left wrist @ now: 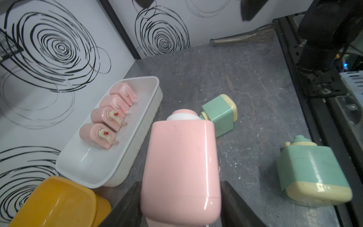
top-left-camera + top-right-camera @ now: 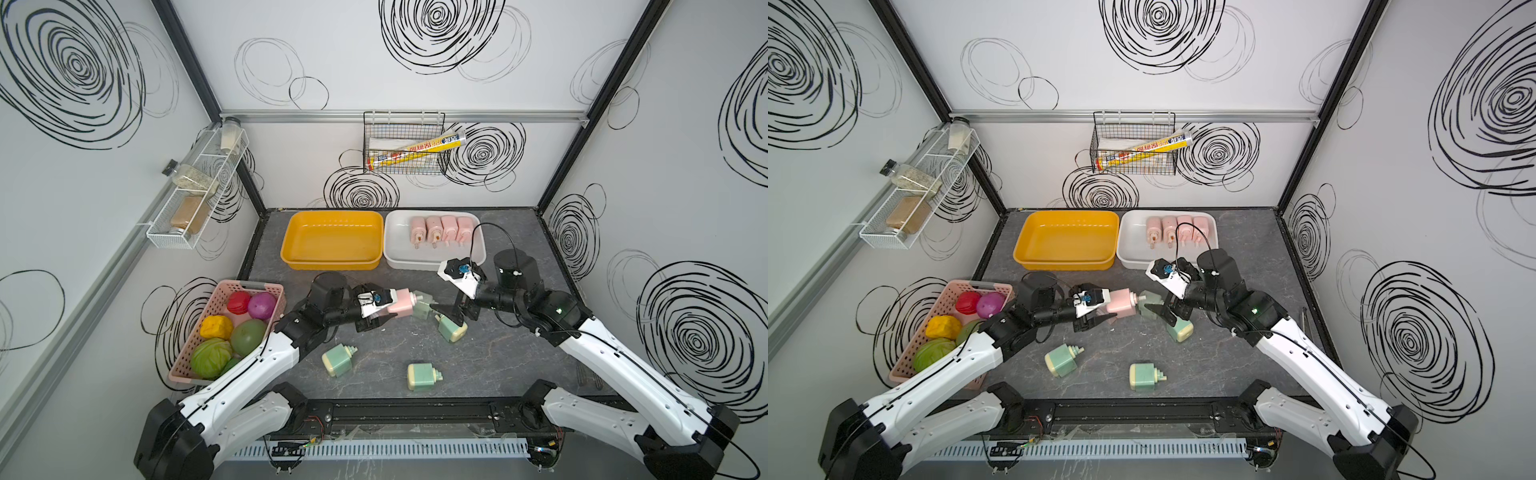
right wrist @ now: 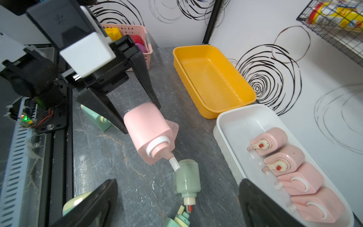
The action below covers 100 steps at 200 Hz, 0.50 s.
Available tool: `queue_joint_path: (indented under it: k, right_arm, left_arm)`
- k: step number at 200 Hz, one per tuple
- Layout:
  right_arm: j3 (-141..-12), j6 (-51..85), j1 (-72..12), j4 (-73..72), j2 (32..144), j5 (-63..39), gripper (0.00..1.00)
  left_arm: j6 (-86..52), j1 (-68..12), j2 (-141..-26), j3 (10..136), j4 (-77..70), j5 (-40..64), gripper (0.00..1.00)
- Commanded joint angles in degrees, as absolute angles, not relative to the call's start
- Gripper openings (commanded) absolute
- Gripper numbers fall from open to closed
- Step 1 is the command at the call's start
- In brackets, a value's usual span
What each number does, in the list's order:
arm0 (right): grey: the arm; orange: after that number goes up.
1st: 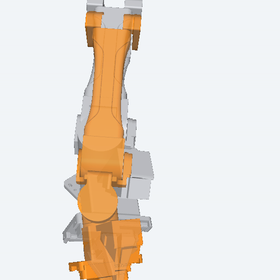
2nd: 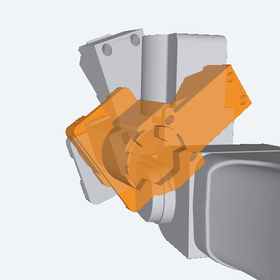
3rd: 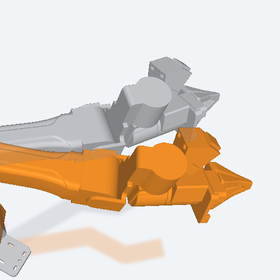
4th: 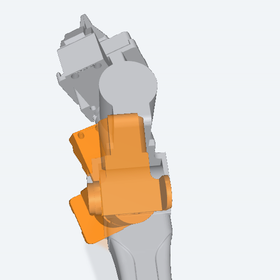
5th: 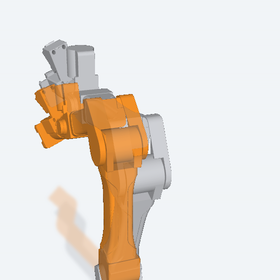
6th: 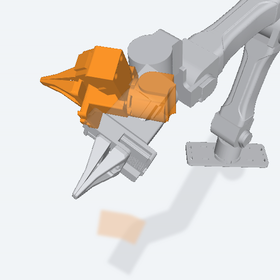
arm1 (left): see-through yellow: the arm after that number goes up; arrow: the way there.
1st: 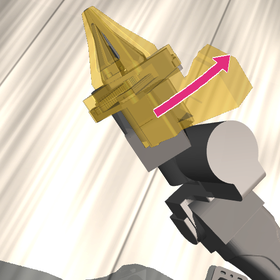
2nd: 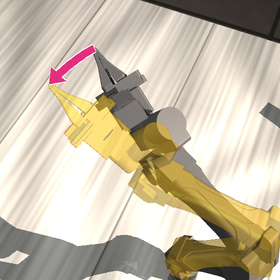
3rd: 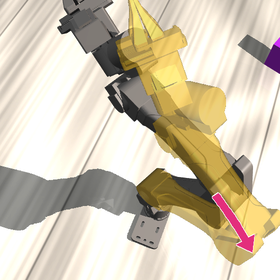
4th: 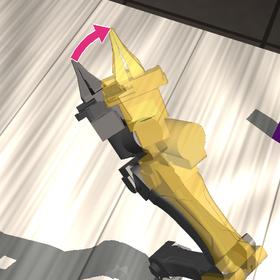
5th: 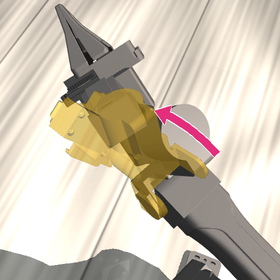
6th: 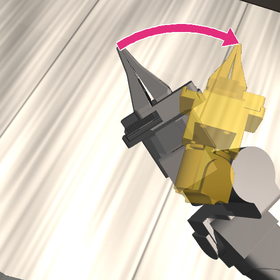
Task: Place the pencil sharpeners by color into the storage box
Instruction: Pick up the pencil sharpener from the center of the board.
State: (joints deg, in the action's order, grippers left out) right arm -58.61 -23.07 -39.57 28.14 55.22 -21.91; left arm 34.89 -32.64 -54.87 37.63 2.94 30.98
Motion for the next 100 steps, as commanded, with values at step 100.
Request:
queue_joint_path:
  k: [100]
  right_arm:
    - [-61.45,-30.32,-47.43,39.46,55.26,-25.38,0.98]
  left_arm:
    - [33.88,-43.93,-49.45,37.18,-0.17,29.37,0.0]
